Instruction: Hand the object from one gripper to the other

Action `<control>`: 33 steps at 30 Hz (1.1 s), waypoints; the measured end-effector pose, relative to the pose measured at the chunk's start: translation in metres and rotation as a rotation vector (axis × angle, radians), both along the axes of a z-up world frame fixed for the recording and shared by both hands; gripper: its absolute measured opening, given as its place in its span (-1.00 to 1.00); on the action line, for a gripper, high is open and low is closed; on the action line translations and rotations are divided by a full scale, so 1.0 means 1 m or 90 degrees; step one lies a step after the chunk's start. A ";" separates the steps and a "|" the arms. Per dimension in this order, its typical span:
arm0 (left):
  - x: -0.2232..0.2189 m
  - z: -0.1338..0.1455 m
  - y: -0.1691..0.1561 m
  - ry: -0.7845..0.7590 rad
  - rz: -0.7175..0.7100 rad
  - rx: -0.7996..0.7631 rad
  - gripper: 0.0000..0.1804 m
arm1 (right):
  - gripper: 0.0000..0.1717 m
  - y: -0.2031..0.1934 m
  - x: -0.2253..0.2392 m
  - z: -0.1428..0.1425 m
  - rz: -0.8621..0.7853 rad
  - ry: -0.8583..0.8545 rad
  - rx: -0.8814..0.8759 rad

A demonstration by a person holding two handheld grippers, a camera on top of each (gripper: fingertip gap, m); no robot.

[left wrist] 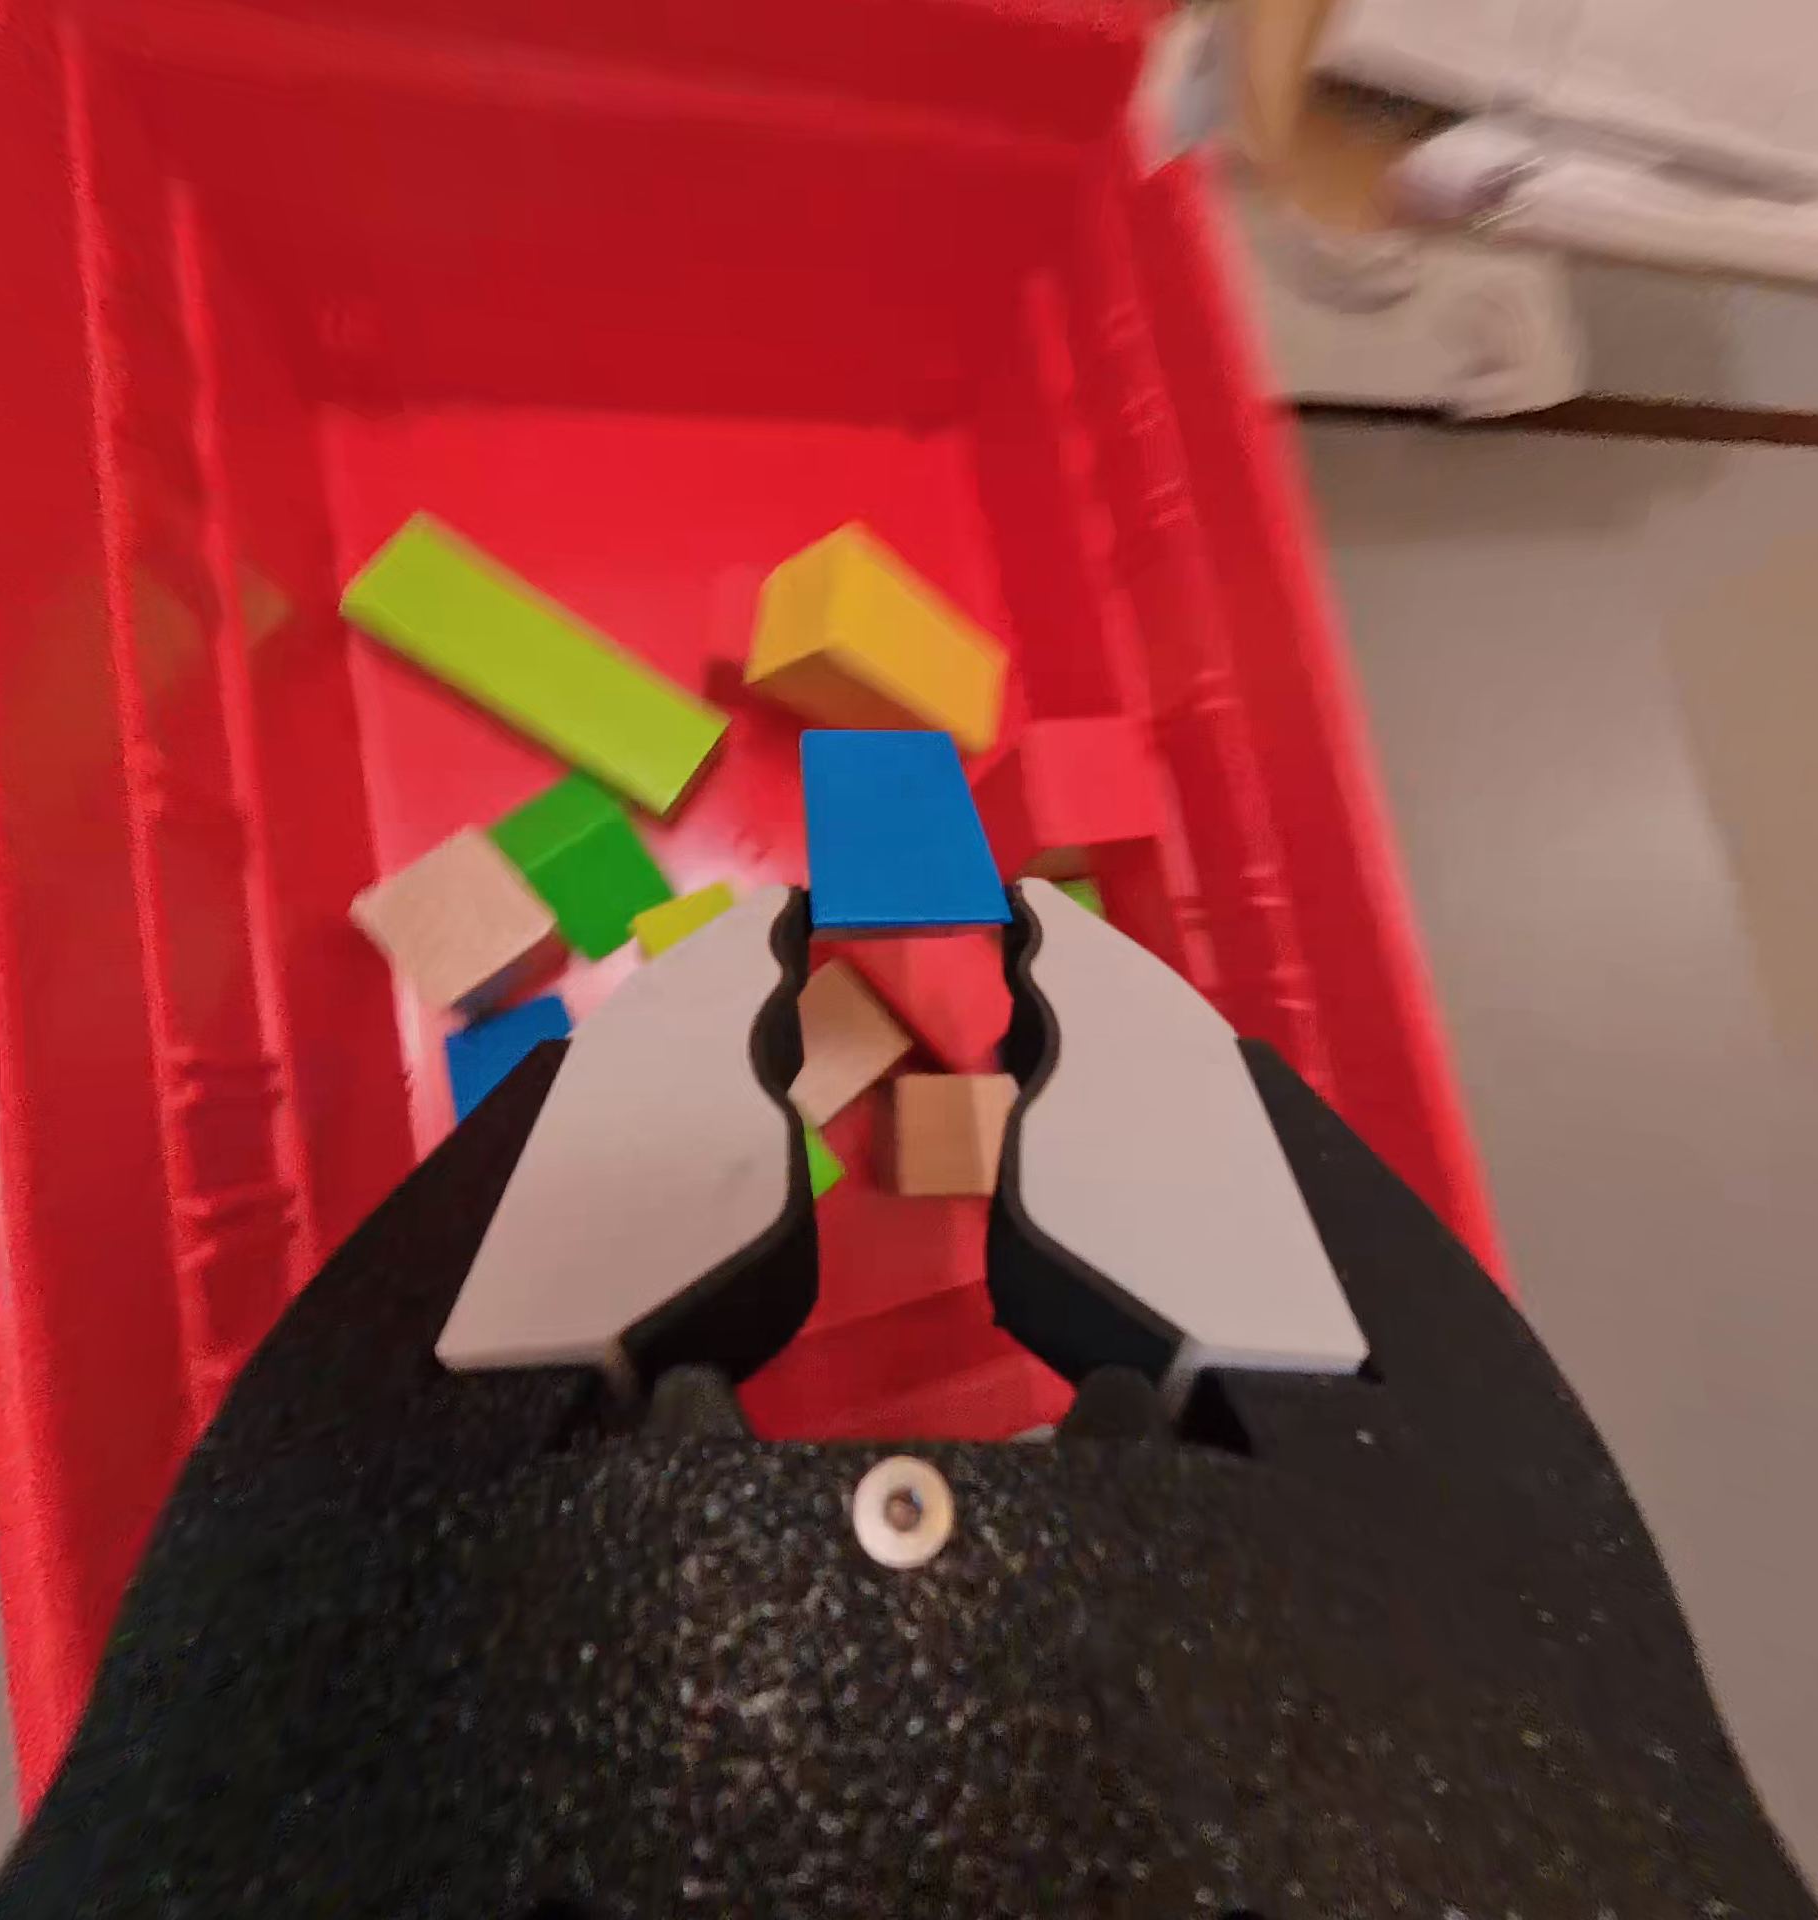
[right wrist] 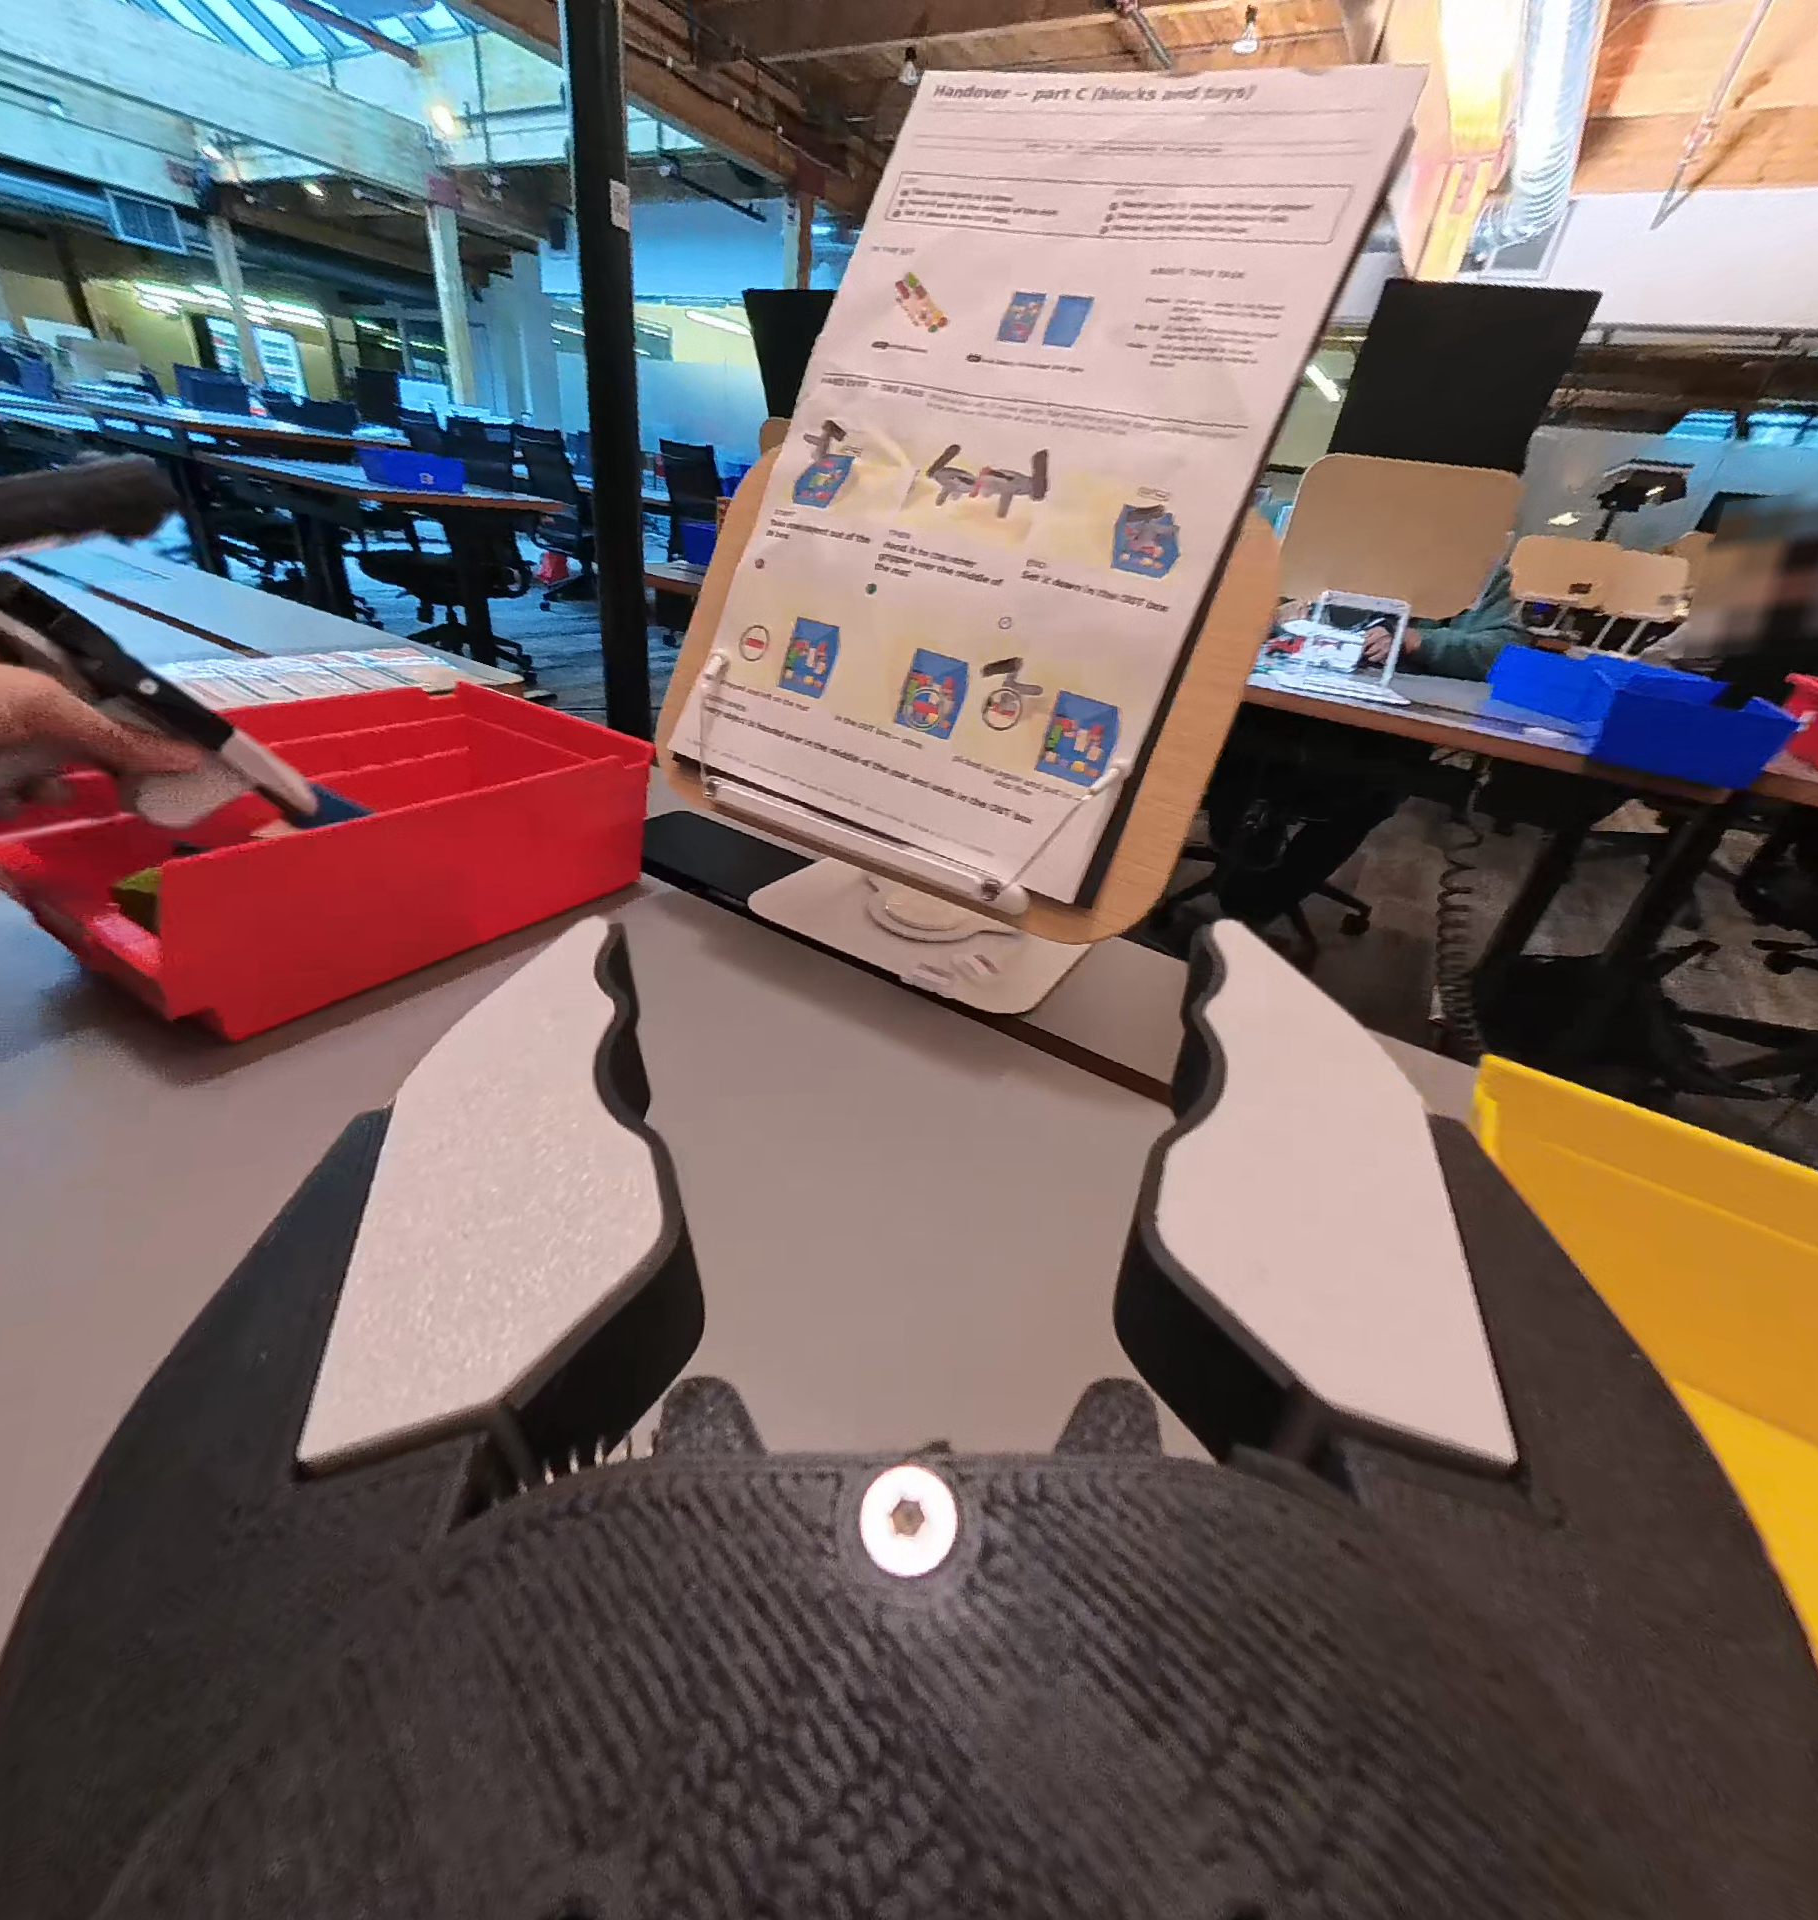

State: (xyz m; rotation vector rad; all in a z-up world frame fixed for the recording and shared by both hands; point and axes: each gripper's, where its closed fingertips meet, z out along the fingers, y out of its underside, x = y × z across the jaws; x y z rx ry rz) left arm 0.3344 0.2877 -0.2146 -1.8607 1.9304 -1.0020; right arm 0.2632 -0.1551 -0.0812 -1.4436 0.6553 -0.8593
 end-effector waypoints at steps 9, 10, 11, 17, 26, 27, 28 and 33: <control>-0.091 0.141 -0.167 -0.397 -0.443 -0.249 -0.62 | 0.21 0.087 -0.041 0.005 0.246 0.031 0.063; -0.105 0.146 -0.184 -0.414 -0.490 -0.272 -0.61 | 0.21 0.096 -0.049 0.007 0.278 0.036 0.082; -0.120 0.149 -0.200 -0.423 -0.539 -0.292 -0.61 | 0.20 0.105 -0.056 0.009 0.314 0.043 0.098; -0.173 0.146 -0.271 -0.435 -0.724 -0.329 -0.62 | -0.12 0.135 -0.102 0.022 0.518 0.045 0.158; -0.193 0.145 -0.299 -0.426 -0.773 -0.386 -0.63 | -0.60 0.149 -0.118 0.016 0.569 0.014 0.131; -0.193 0.144 -0.299 -0.426 -0.774 -0.385 -0.62 | -0.61 0.150 -0.118 0.015 0.568 0.011 0.126; -0.193 0.143 -0.298 -0.426 -0.772 -0.381 -0.62 | -0.61 0.150 -0.118 0.013 0.567 0.006 0.111; -0.185 0.141 -0.297 -0.447 -0.714 -0.353 -0.51 | -0.61 0.148 -0.114 0.011 0.555 -0.004 0.088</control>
